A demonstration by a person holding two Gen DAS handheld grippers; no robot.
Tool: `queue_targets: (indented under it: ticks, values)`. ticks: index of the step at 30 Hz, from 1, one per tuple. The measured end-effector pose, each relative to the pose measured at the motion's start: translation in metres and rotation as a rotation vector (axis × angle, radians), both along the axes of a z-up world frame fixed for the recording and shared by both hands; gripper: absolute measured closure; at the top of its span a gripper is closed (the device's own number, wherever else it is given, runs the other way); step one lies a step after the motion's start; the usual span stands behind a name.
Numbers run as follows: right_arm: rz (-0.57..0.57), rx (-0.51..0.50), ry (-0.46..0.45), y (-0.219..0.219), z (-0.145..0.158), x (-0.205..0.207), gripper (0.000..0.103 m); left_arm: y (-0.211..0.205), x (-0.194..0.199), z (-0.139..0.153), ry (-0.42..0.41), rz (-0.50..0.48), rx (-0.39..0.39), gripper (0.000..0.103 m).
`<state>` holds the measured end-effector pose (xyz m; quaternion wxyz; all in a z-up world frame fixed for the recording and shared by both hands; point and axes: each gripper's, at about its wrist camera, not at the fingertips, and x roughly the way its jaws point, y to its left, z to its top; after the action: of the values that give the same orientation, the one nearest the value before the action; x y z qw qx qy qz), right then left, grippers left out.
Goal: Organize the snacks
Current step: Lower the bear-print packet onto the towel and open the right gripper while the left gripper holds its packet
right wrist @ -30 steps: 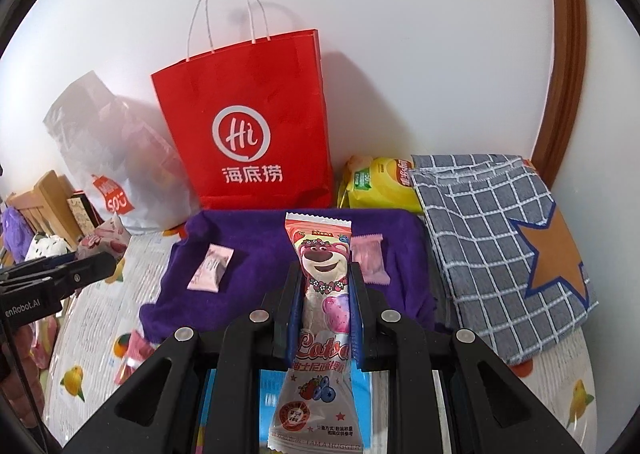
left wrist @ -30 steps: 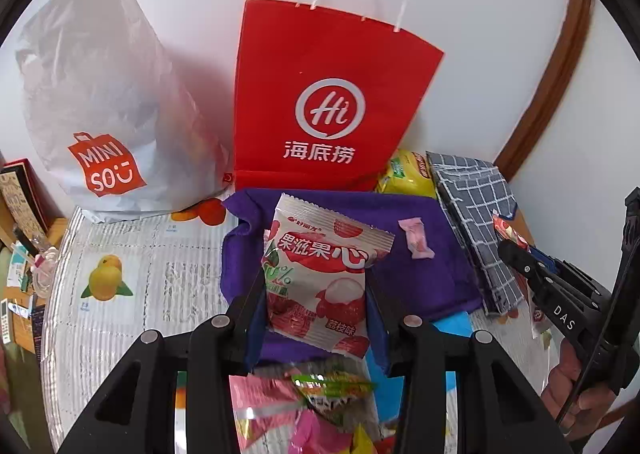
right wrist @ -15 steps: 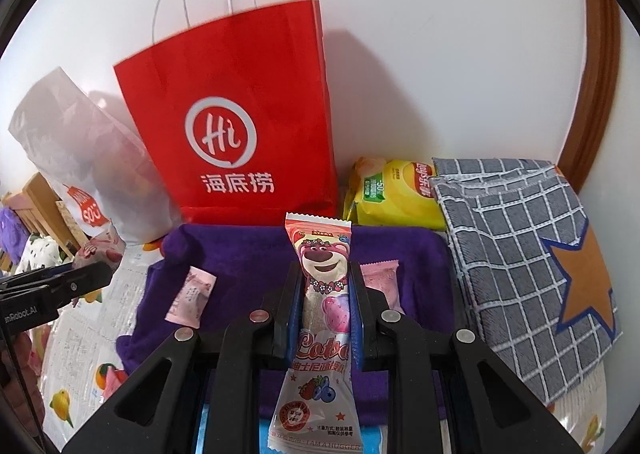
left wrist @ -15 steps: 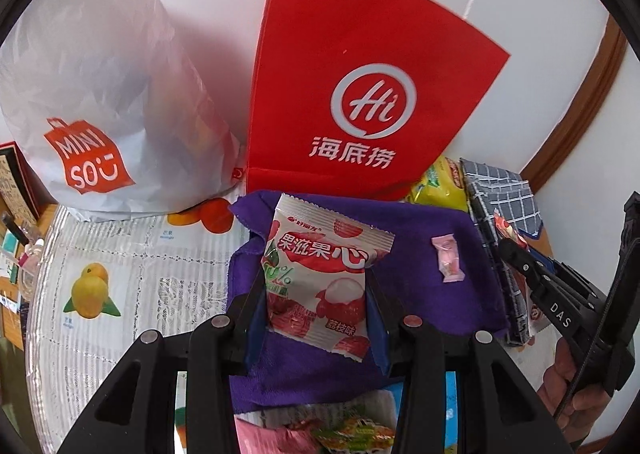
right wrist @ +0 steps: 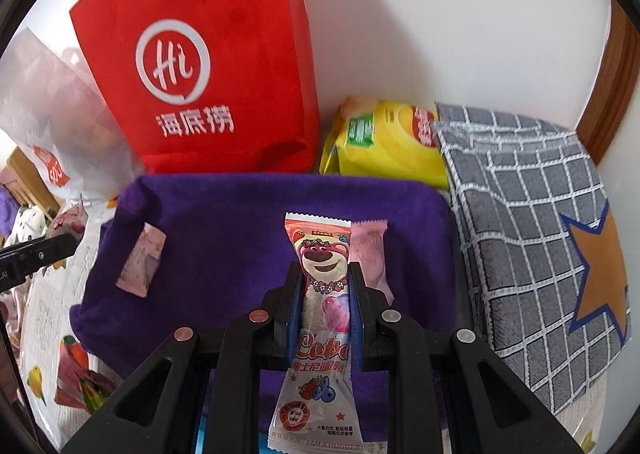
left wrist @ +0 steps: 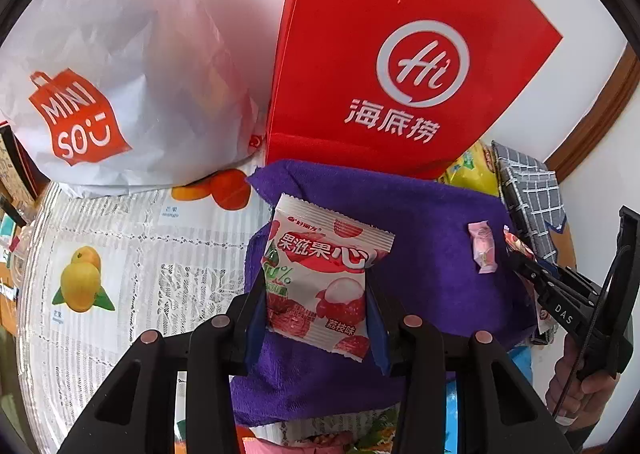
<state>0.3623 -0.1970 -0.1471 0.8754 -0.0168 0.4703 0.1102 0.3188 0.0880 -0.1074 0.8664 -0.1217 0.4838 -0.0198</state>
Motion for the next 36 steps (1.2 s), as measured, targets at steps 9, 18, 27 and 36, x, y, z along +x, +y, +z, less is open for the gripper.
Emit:
queue_targets:
  ticks: [9, 18, 27, 36]
  values:
    - [0.020, -0.028, 0.043, 0.002, -0.017, 0.005, 0.082, -0.011, 0.005, -0.015, 0.043, -0.030, 0.017, 0.063]
    - [0.015, -0.029, 0.081, 0.002, -0.029, 0.010, 0.081, -0.019, 0.007, -0.025, 0.077, -0.038, 0.041, 0.063]
    - [0.015, -0.037, 0.088, 0.004, -0.032, 0.015, 0.080, -0.024, 0.007, -0.032, 0.102, -0.050, 0.056, 0.063]
    - [0.031, -0.037, 0.088, 0.008, -0.034, 0.014, 0.080, -0.022, 0.007, -0.038, 0.114, -0.051, 0.062, 0.062]
